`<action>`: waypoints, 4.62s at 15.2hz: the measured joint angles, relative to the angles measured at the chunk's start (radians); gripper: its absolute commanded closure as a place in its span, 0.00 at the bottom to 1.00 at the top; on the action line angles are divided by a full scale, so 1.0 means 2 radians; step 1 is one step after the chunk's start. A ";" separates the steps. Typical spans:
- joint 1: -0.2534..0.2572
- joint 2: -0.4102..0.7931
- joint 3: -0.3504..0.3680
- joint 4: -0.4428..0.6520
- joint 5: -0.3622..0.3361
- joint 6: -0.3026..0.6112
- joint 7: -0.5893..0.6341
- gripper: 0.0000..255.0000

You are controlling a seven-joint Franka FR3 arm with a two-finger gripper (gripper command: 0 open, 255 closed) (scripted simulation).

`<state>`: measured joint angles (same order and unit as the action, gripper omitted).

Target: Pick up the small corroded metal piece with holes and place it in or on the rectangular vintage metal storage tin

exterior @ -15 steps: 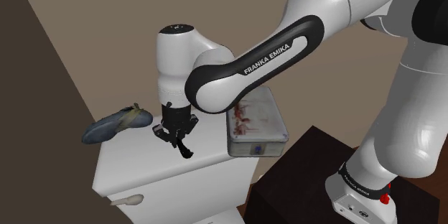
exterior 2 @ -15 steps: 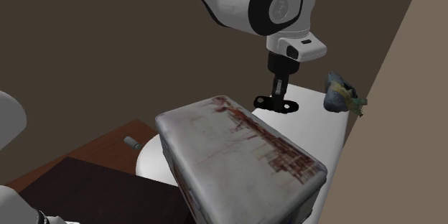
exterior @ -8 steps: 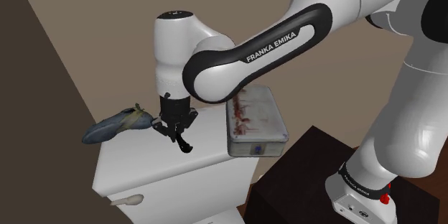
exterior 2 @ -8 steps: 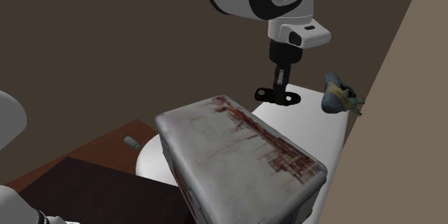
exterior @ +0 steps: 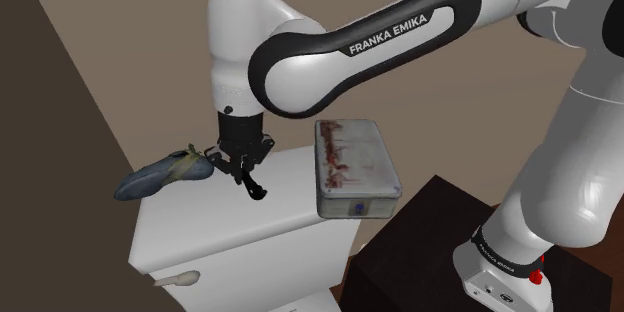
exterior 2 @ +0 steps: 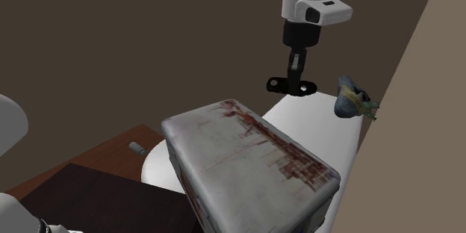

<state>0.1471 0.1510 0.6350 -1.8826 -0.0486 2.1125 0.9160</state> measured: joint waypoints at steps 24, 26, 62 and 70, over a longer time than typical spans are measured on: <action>-0.032 -0.109 -0.018 0.024 0.073 -0.117 -0.068 1.00; -0.039 -0.148 -0.033 -0.014 0.097 -0.113 -0.097 1.00; -0.049 -0.362 -0.158 -0.296 0.167 -0.062 -0.288 0.00; -0.050 -0.372 -0.165 -0.268 0.162 -0.099 -0.285 0.00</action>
<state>0.0471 -0.5923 0.3047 -2.4187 0.2760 1.9148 0.3453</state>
